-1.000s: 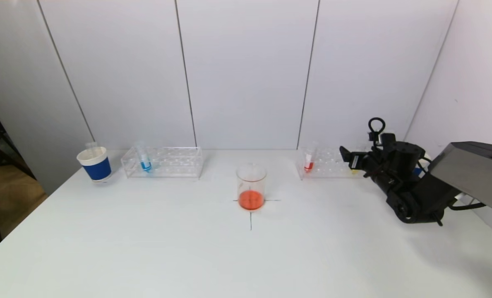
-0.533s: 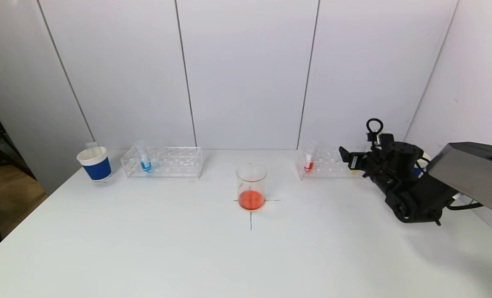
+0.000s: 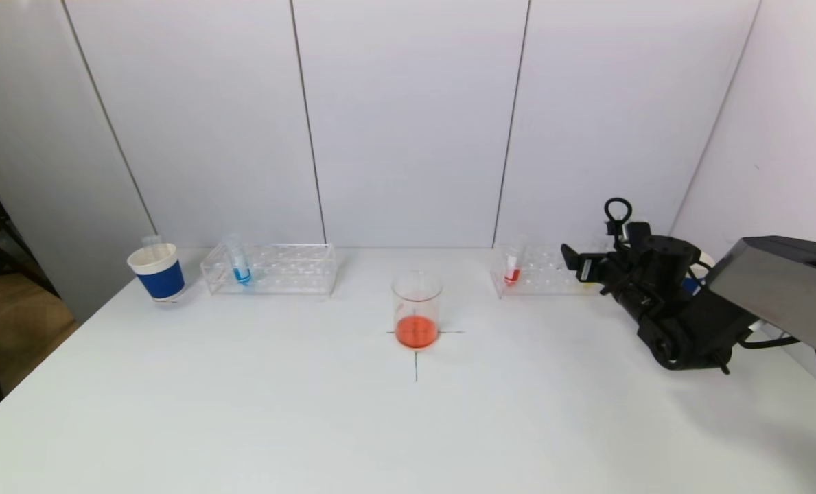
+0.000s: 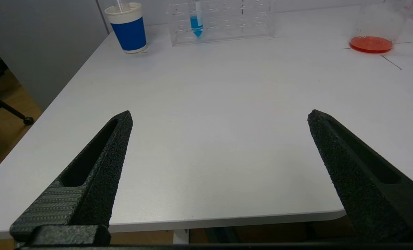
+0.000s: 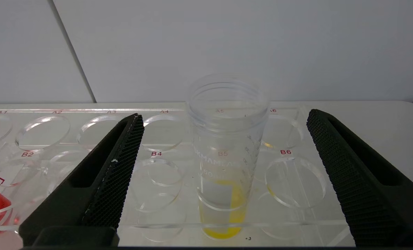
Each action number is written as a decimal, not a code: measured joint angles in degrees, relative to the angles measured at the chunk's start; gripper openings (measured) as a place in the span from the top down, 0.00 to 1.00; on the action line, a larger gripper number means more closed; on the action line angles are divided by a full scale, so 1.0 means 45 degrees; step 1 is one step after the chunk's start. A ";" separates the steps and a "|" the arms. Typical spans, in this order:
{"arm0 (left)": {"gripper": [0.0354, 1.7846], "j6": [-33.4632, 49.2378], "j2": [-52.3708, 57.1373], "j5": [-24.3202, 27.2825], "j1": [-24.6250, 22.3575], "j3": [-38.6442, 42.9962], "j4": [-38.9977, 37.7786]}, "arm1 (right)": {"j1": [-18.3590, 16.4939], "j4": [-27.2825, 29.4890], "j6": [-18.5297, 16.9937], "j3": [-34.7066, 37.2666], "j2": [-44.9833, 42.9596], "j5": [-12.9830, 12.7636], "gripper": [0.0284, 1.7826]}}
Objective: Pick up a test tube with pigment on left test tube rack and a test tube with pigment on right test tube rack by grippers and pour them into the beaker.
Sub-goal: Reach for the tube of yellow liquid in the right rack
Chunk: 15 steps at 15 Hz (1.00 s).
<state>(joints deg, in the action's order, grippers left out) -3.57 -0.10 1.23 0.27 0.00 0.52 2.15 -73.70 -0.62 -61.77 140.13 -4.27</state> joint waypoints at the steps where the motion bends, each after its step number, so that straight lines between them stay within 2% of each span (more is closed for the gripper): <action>1: 0.01 0.0005 0.0000 -0.0011 0.0000 0.0000 0.0000 | 0.0005 -0.0005 0.0005 0.0005 0.0000 0.0000 0.04; 5: 0.01 0.0000 0.0000 -0.0005 0.0000 0.0000 0.0000 | 0.0005 0.0000 0.0041 0.0008 0.0005 0.0000 0.05; 7: 0.01 0.0005 0.0000 -0.0005 0.0000 0.0000 0.0000 | 0.0011 0.0005 0.0041 0.0014 0.0008 0.0005 0.11; 9: 0.01 0.0011 0.0000 0.0000 0.0000 0.0000 0.0000 | 0.0005 0.0008 0.0041 0.0014 0.0014 -0.0005 0.23; 13: 0.01 0.0000 0.0000 0.0000 0.0000 0.0000 0.0000 | 0.0005 0.0014 0.0041 0.0000 0.0014 -0.0005 0.64; 14: 0.01 0.0000 0.0000 0.0000 0.0000 0.0000 0.0000 | 0.0005 0.0014 0.0046 0.0000 0.0014 -0.0005 0.71; 15: 0.01 0.0000 0.0000 -0.0005 0.0000 0.0000 0.0000 | 0.0011 0.0014 0.0041 0.0000 0.0014 0.0000 0.73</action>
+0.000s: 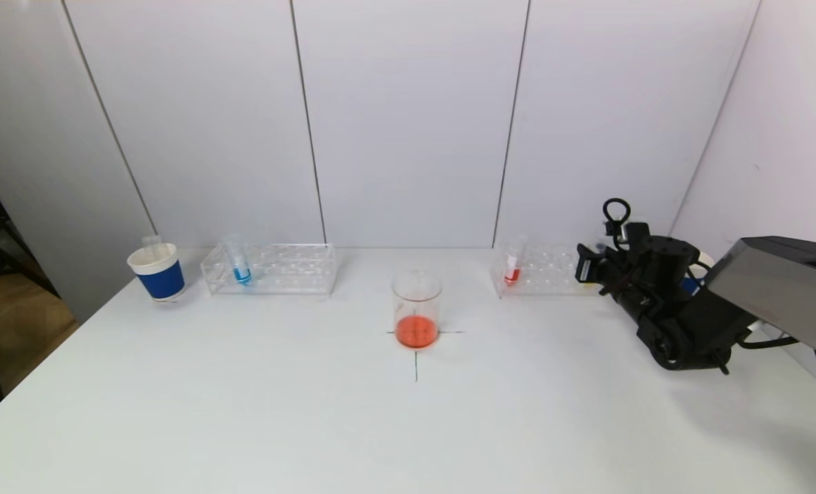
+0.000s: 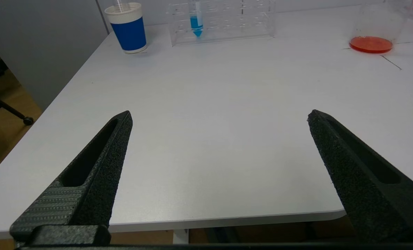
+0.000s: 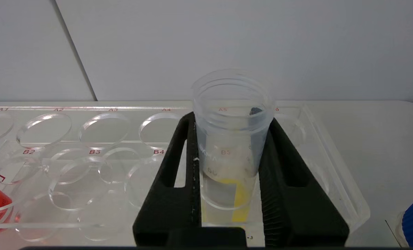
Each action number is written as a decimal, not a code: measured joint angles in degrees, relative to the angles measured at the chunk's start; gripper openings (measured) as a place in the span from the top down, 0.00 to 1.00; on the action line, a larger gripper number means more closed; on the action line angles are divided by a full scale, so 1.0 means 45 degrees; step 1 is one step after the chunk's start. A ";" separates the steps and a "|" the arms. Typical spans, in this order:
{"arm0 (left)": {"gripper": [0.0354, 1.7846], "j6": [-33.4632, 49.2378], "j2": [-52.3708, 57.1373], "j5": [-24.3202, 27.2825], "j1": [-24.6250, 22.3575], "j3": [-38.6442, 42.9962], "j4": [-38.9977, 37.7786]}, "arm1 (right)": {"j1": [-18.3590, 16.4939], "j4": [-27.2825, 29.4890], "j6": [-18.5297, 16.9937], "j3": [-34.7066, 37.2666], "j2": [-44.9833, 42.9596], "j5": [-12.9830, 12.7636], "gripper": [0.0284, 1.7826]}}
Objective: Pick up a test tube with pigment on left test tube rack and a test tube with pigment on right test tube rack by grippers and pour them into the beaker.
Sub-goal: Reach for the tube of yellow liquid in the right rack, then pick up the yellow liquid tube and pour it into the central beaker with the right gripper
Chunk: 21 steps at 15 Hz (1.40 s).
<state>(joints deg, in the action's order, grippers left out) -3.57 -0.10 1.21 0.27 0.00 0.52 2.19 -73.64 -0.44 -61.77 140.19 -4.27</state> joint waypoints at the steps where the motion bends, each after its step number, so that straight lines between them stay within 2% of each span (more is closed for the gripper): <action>1: 0.01 0.0005 0.0000 0.0005 0.0000 0.0000 0.0000 | 0.0000 -0.0005 0.0000 0.0000 0.0000 -0.0005 0.73; 12: 0.01 0.0011 0.0000 0.0000 0.0000 0.0000 0.0000 | -0.0065 0.0133 0.0108 0.0092 -0.0387 0.0011 0.72; 17: 0.01 0.0005 0.0000 0.0005 0.0000 0.0000 0.0000 | -0.0157 0.1560 0.0176 0.0014 -0.1601 0.0111 0.72; 21: 0.01 0.0011 0.0000 0.0000 0.0000 0.0000 0.0000 | -0.0182 0.3275 0.0482 -0.0539 -0.2831 0.0179 0.72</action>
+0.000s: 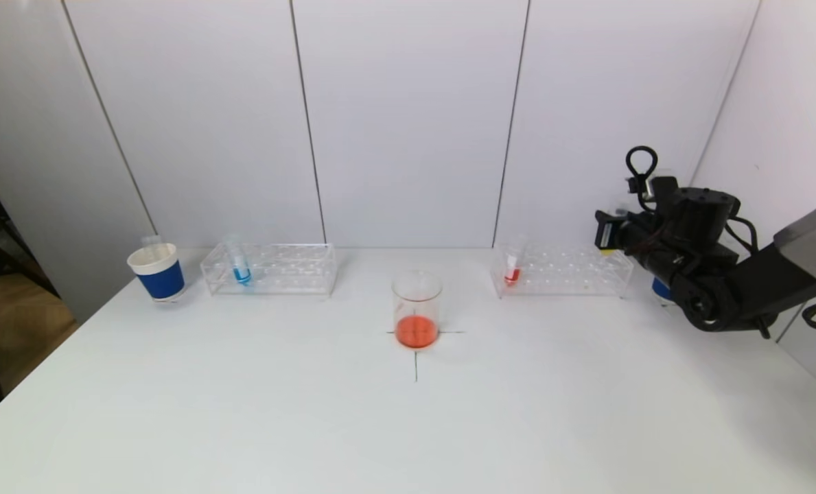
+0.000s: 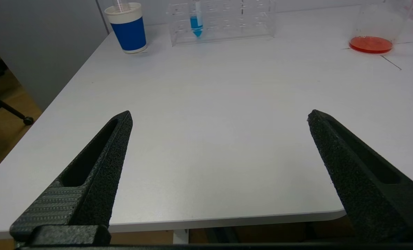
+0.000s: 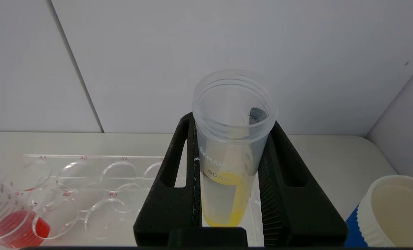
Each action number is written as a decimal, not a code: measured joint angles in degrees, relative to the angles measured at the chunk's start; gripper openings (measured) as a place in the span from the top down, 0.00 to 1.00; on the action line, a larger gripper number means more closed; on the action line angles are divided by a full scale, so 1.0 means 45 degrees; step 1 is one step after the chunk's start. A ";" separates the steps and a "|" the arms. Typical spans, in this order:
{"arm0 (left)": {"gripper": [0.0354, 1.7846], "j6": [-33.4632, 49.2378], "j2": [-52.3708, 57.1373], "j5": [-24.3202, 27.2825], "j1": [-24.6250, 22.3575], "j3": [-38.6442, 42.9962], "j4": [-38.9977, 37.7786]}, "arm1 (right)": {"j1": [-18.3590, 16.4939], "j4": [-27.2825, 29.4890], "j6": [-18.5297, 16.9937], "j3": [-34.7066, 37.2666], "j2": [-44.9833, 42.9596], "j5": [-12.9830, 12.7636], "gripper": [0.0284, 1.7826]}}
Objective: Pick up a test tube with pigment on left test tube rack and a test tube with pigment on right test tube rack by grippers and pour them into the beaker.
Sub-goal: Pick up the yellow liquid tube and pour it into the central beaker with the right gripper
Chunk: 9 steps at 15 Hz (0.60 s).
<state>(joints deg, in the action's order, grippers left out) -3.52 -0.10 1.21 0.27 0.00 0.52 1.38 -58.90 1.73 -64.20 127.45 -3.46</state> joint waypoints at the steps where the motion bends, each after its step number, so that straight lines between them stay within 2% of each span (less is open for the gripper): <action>1: 0.01 0.0005 0.0000 0.0000 0.0000 0.0000 0.0005 | 0.0016 0.0515 0.0049 -0.0244 -0.0312 0.0016 0.72; 5: 0.01 0.0005 0.0000 0.0000 0.0000 0.0000 0.0000 | 0.0000 0.2985 0.0084 -0.1726 -0.1574 0.0065 0.72; 9: 0.01 0.0000 0.0000 0.0000 0.0000 0.0000 0.0000 | 0.0000 0.6429 0.0043 -0.4023 -0.2614 0.0214 0.72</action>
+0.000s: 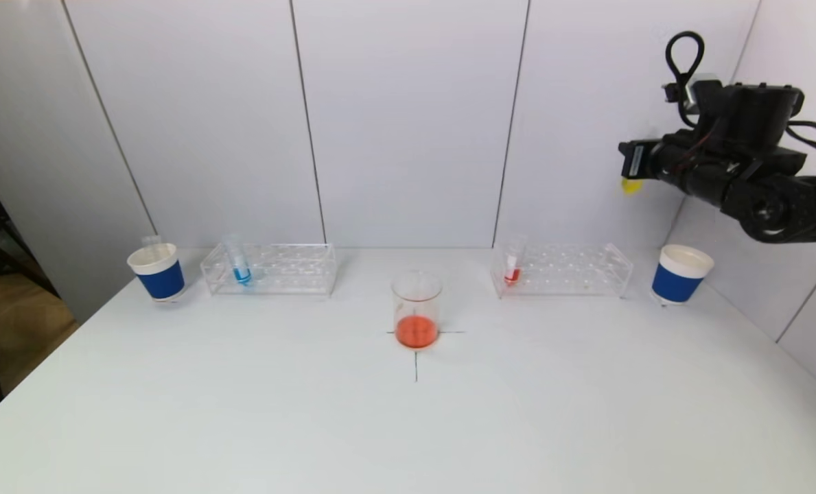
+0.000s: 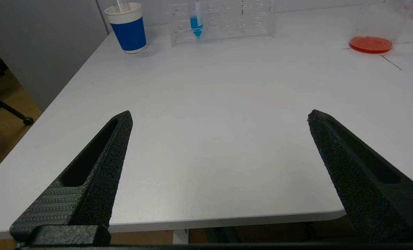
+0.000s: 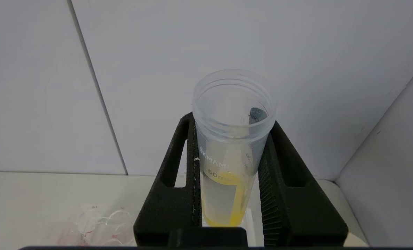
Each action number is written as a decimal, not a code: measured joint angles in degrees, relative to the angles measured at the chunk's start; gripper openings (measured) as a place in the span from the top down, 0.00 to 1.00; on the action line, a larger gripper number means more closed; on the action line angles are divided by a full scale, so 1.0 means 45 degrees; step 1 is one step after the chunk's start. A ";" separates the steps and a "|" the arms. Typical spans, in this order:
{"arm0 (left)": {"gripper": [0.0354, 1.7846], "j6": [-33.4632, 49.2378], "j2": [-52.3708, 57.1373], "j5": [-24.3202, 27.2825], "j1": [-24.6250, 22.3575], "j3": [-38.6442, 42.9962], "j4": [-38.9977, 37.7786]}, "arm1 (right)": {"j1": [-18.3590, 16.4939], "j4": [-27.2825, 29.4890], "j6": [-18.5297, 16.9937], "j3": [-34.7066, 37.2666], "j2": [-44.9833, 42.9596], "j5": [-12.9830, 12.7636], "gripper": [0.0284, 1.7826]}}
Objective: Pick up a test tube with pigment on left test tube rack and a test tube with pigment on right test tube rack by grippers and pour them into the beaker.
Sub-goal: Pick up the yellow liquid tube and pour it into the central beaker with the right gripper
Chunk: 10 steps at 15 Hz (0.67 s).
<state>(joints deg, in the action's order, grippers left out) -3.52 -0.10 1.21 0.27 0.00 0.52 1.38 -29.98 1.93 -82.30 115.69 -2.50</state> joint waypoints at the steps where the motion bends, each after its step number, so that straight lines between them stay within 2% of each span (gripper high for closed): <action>1: 0.01 0.0005 0.0000 0.0000 0.0000 0.0000 0.0000 | 0.0000 0.1070 -0.0062 -0.0742 -0.0190 0.0060 0.72; 5: 0.01 0.0005 0.0000 -0.0005 0.0000 0.0000 0.0000 | 0.0214 0.4716 -0.0241 -0.3248 -0.0563 0.0127 0.72; 7: 0.01 0.0000 0.0000 0.0000 0.0000 0.0000 0.0000 | 0.0463 0.5543 -0.0209 -0.4099 -0.0582 0.0322 0.72; 9: 0.01 0.0005 0.0000 0.0000 0.0000 0.0000 0.0000 | 0.0653 0.5675 -0.0146 -0.4370 -0.0615 0.1295 0.72; 10: 0.01 -0.0005 0.0000 -0.0005 0.0000 0.0000 0.0000 | 0.0691 0.5757 -0.0135 -0.4399 -0.0675 0.1964 0.72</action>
<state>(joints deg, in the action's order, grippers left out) -3.55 -0.10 1.18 0.27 0.00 0.52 4.49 -4.07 1.32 -102.10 112.65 6.34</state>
